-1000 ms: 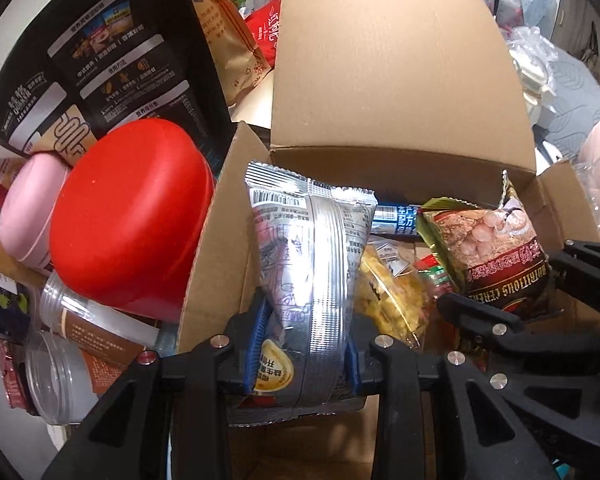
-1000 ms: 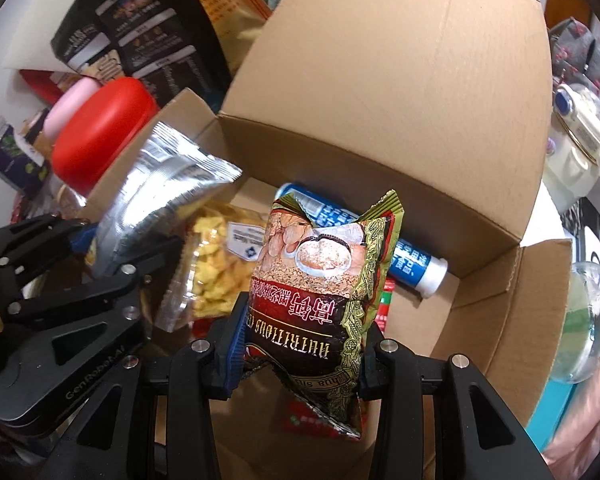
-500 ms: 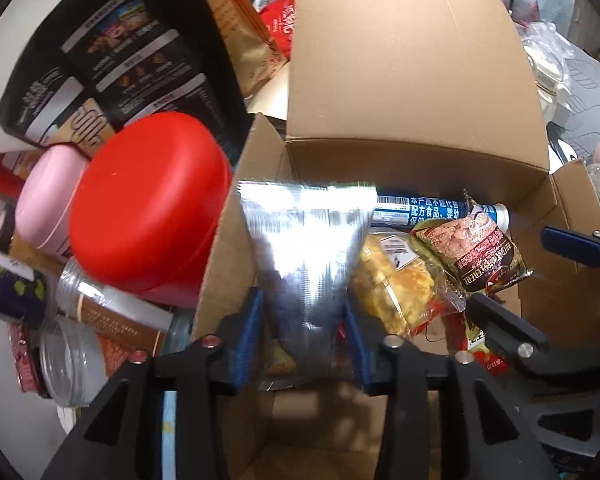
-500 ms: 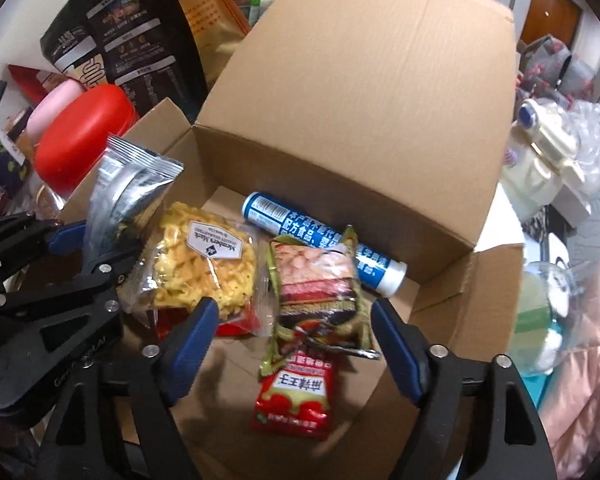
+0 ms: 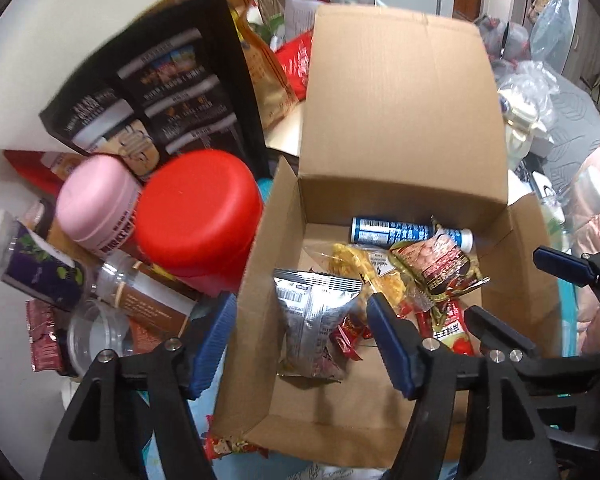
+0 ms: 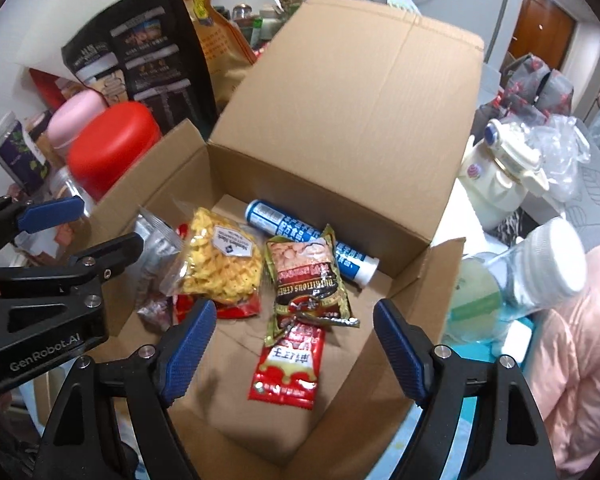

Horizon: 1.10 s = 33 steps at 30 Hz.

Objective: Organize snacks
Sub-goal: 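Withdraw both tools from the box and move back over the table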

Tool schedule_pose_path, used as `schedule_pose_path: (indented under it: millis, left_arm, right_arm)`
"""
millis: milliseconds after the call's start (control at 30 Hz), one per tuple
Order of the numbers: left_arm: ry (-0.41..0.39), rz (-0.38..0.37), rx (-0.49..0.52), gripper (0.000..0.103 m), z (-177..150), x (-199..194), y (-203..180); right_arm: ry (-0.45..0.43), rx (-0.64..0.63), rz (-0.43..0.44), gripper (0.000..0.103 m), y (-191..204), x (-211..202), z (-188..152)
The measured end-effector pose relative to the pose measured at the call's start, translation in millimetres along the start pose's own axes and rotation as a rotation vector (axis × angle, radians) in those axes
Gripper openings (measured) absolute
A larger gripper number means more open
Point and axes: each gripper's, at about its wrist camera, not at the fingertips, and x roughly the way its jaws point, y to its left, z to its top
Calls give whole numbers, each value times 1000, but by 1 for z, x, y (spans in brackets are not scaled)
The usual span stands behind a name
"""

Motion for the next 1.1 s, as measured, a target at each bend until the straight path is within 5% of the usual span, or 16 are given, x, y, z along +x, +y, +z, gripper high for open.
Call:
schedule_pose_path:
  millis: [533, 1100]
  left_arm:
    - [-127, 20, -114, 75, -3, -91, 28]
    - [-221, 50, -169, 75, -66, -188, 31]
  right_arm:
    - [-145, -52, 33, 82, 17, -86, -3]
    - [-242, -134, 94, 82, 44, -165, -50]
